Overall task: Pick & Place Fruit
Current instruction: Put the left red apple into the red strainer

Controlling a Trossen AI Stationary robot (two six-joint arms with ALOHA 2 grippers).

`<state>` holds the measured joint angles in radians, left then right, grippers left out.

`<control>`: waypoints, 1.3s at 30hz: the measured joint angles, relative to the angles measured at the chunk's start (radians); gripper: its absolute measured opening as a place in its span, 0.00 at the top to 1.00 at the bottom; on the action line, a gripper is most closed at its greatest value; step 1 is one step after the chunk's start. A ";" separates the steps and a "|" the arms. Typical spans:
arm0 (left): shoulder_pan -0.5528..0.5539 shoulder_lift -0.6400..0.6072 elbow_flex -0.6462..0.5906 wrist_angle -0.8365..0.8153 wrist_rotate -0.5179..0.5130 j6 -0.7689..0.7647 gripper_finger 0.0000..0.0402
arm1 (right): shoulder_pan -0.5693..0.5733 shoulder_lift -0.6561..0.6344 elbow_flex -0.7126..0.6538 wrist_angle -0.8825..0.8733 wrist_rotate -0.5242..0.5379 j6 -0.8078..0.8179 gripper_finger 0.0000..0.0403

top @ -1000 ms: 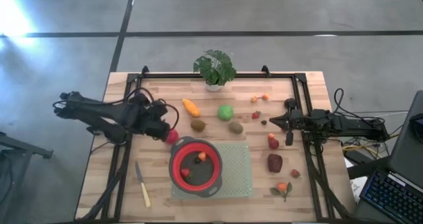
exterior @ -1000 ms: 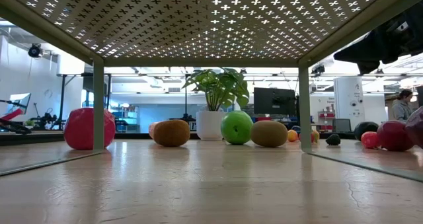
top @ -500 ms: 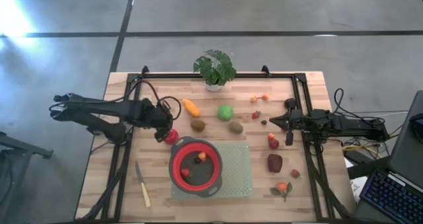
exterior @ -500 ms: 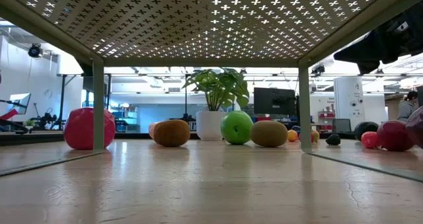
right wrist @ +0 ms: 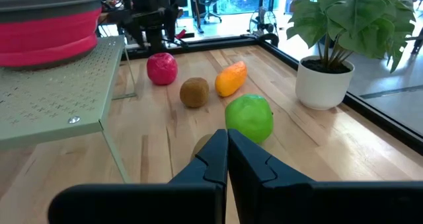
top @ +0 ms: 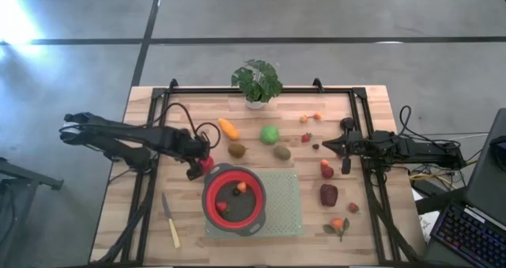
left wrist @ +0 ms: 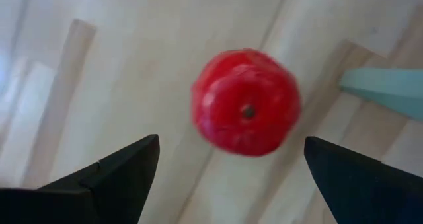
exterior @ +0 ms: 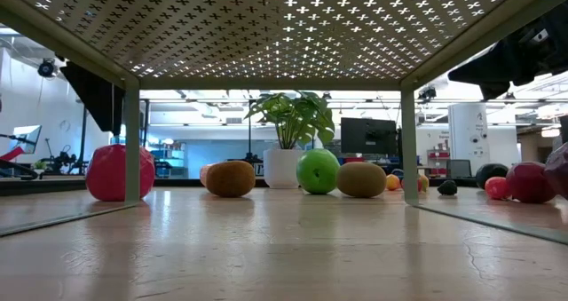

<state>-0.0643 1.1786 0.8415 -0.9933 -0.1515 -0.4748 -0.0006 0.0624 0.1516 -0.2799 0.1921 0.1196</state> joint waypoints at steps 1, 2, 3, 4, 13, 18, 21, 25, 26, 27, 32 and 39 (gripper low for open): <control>-0.001 0.000 -0.004 0.012 0.005 0.001 0.05 | 0.000 0.000 0.000 0.000 0.000 0.000 0.98; -0.001 0.000 -0.010 0.022 0.006 0.001 0.05 | 0.000 0.000 0.000 0.000 0.000 0.000 0.98; -0.001 0.000 -0.015 0.028 0.006 0.001 0.05 | 0.000 0.000 0.000 0.000 0.000 0.000 0.98; -0.001 0.000 -0.020 0.037 0.006 0.002 0.05 | 0.000 0.000 0.000 0.000 0.000 0.000 0.98; -0.003 0.002 -0.099 0.146 0.007 0.011 0.05 | 0.000 0.000 0.000 0.000 0.000 0.000 0.98; -0.003 0.002 -0.154 0.202 0.007 0.012 0.05 | 0.000 0.000 0.000 0.000 0.000 0.000 0.98; -0.003 0.003 -0.192 0.274 0.007 0.025 0.05 | 0.000 0.000 0.000 0.000 0.000 0.000 0.98; -0.003 0.002 -0.230 0.356 0.003 0.056 0.05 | 0.000 0.000 0.000 0.000 0.000 0.000 0.98; -0.003 0.002 -0.237 0.370 0.002 0.059 0.05 | 0.000 0.000 0.000 0.000 0.000 0.000 0.98; -0.003 0.002 -0.241 0.379 0.000 0.060 0.05 | 0.000 0.000 0.000 0.000 0.000 0.000 0.98; -0.003 0.002 -0.260 0.418 -0.007 0.067 0.05 | 0.000 0.000 0.000 0.000 0.000 0.000 0.98; -0.003 0.001 -0.287 0.459 -0.011 0.082 0.07 | 0.000 0.000 0.000 0.000 0.000 0.000 0.98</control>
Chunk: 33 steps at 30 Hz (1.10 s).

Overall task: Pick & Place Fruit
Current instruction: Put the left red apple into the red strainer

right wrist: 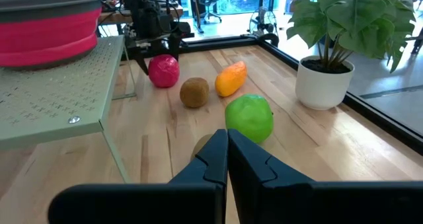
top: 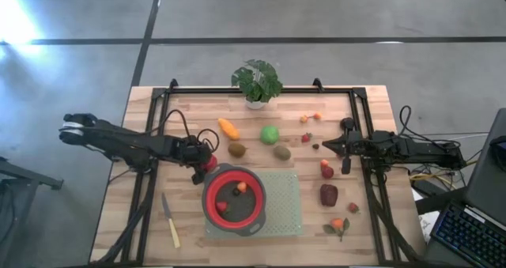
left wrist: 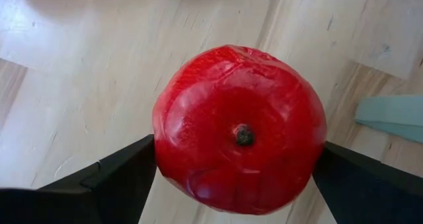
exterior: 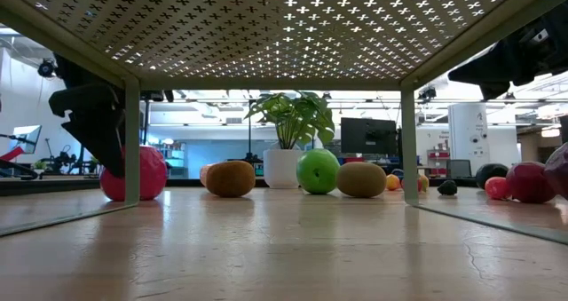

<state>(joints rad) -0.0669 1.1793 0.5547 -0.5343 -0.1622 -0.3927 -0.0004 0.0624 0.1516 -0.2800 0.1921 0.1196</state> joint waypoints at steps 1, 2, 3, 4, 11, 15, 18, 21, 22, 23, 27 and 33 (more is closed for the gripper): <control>0.000 0.000 0.000 0.000 0.000 0.000 0.08 | 0.000 0.000 0.000 0.000 0.000 0.000 0.98; 0.000 -0.001 -0.001 0.000 0.000 0.000 0.09 | 0.000 0.000 0.000 0.000 0.000 0.000 0.98; 0.000 -0.002 -0.001 0.000 0.000 0.000 0.11 | 0.000 0.000 0.000 0.000 0.000 0.000 0.98; 0.000 -0.002 -0.001 0.000 0.000 0.000 0.12 | 0.000 0.000 0.000 0.000 0.000 0.000 0.98; 0.000 -0.011 0.028 -0.070 0.008 -0.001 0.18 | 0.000 0.000 0.000 0.000 0.000 0.000 0.98; 0.000 -0.036 0.119 -0.225 -0.028 -0.020 0.18 | 0.000 0.000 0.000 0.000 0.000 0.000 0.98; 0.000 -0.052 0.210 -0.348 -0.066 -0.050 0.18 | 0.000 0.000 0.000 0.000 0.000 0.000 0.98; 0.000 -0.073 0.317 -0.422 -0.067 -0.081 0.18 | 0.000 0.000 0.000 0.000 0.000 0.000 0.98; 0.000 -0.077 0.355 -0.451 -0.067 -0.088 0.18 | 0.000 0.000 0.000 0.000 0.000 0.000 0.98; 0.000 -0.082 0.393 -0.476 -0.067 -0.097 0.18 | 0.000 0.000 0.000 0.000 0.000 0.000 0.98; 0.000 -0.101 0.549 -0.559 -0.073 -0.121 0.18 | 0.000 0.000 0.000 0.000 0.000 0.000 0.98; 0.000 -0.114 0.736 -0.574 -0.073 -0.111 0.18 | 0.000 0.000 0.000 0.000 0.000 0.000 0.98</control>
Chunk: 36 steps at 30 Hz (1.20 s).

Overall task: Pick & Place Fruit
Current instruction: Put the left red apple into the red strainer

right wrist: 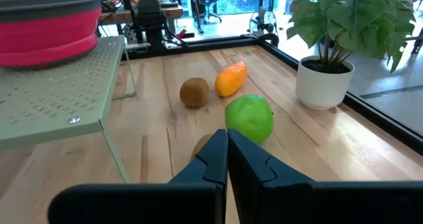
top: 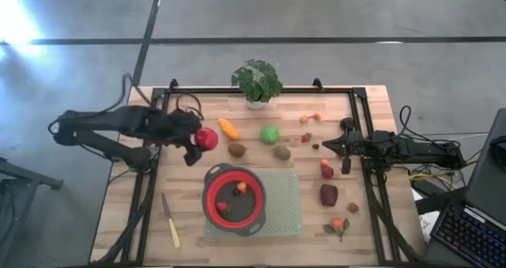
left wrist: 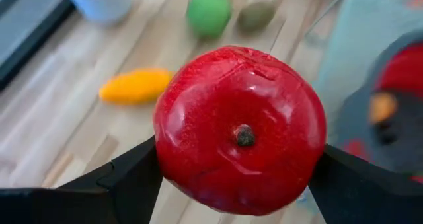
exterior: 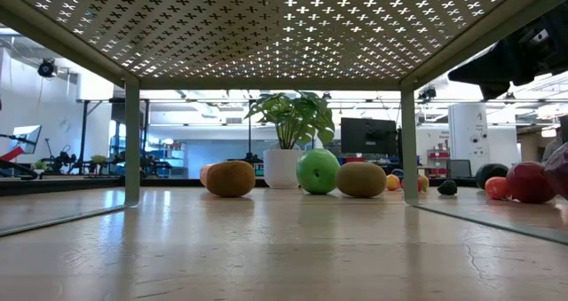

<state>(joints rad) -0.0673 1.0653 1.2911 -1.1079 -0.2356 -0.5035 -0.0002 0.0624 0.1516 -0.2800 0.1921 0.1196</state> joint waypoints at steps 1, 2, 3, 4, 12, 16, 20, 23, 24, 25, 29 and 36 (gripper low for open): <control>0.000 0.000 0.024 0.001 0.000 0.006 0.18 | 0.000 0.000 0.000 0.000 0.000 0.000 0.98; -0.002 0.000 0.045 0.002 0.000 0.009 0.18 | 0.000 0.000 0.000 0.000 0.000 0.000 0.98; -0.005 0.001 0.062 0.002 0.001 0.011 0.18 | 0.000 0.000 0.000 0.000 0.000 0.000 0.98; -0.009 0.002 0.075 0.009 0.003 0.013 0.18 | 0.000 0.000 0.000 0.000 0.000 0.000 0.98; -0.088 0.013 0.079 0.135 0.083 0.013 0.18 | 0.000 0.000 0.000 0.000 0.000 0.000 0.98; -0.166 0.050 0.077 0.179 0.090 0.014 0.18 | 0.000 0.000 0.000 0.000 0.000 0.000 0.98; -0.252 0.097 0.078 0.243 0.090 0.018 0.18 | 0.000 0.000 0.000 0.000 0.000 0.000 0.98; -0.311 0.139 0.079 0.289 0.090 0.043 0.18 | 0.000 0.000 0.000 0.000 0.000 0.000 0.98; -0.327 0.152 0.079 0.302 0.090 0.050 0.18 | 0.000 0.000 0.000 0.000 0.000 0.000 0.98; -0.339 0.165 0.079 0.306 0.089 0.051 0.18 | 0.000 0.000 0.000 0.000 0.000 0.000 0.98; -0.363 0.209 0.079 0.306 0.087 0.051 0.18 | 0.000 0.000 0.000 0.000 0.000 0.000 0.98; -0.364 0.269 0.079 0.306 0.087 0.049 0.18 | 0.000 0.000 0.000 0.000 0.000 0.000 0.98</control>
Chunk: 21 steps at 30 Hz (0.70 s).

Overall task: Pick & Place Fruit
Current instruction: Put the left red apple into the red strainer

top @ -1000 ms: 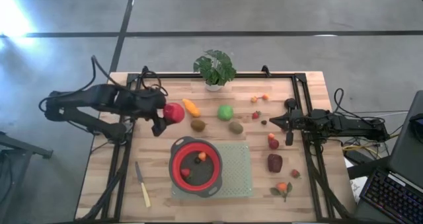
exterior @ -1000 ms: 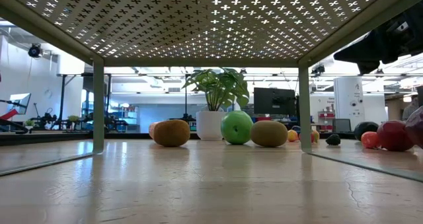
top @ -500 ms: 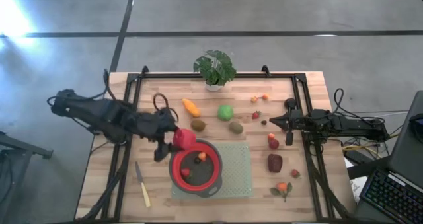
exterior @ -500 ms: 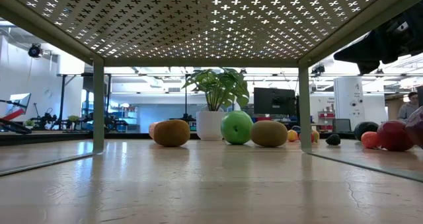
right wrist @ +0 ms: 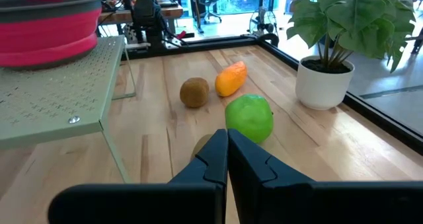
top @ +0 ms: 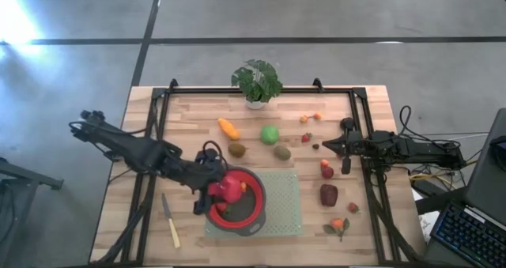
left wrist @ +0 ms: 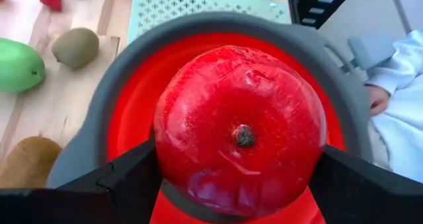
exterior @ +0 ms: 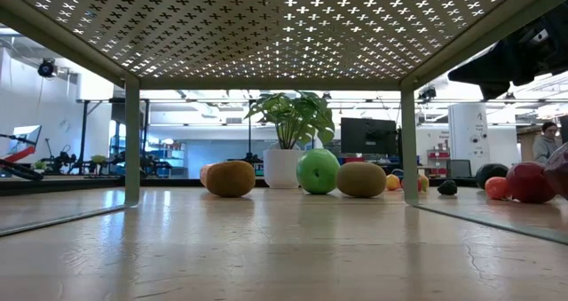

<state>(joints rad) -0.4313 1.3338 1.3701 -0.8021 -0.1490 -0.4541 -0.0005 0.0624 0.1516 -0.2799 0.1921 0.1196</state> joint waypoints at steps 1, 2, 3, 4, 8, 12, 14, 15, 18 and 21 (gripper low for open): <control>0.000 0.006 0.000 0.000 0.000 0.000 0.18 | 0.000 0.000 0.000 0.000 0.000 0.000 0.98; 0.000 0.013 0.000 0.000 0.000 0.000 0.18 | 0.000 0.000 0.000 0.000 0.000 0.000 0.98; 0.000 0.017 0.000 0.000 0.000 0.000 0.18 | 0.000 0.000 0.000 0.000 0.000 0.000 0.98; 0.000 0.023 0.000 0.000 0.000 0.000 0.18 | 0.000 0.000 0.000 0.000 0.000 0.000 0.98; 0.000 0.047 0.000 -0.002 -0.002 0.016 0.18 | 0.000 0.000 0.000 0.000 0.000 0.000 0.98; 0.000 0.069 0.000 -0.001 -0.007 0.010 0.18 | 0.000 0.000 0.000 0.000 0.000 0.000 0.98; 0.000 0.083 -0.001 -0.002 -0.010 0.026 0.18 | 0.000 0.000 0.000 0.000 0.000 0.000 0.98; 0.000 0.089 -0.001 -0.002 -0.010 0.043 0.18 | 0.000 0.000 0.000 0.000 0.000 0.000 0.98; 0.000 0.103 -0.002 -0.002 -0.010 0.074 0.18 | 0.000 0.000 0.000 0.000 0.000 0.000 0.98; 0.002 0.110 -0.002 -0.002 -0.010 0.080 0.18 | 0.000 0.000 0.000 0.000 0.000 0.000 0.98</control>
<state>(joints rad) -0.4294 1.4434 1.3685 -0.8040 -0.1585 -0.3744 -0.0003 0.0624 0.1516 -0.2798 0.1921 0.1196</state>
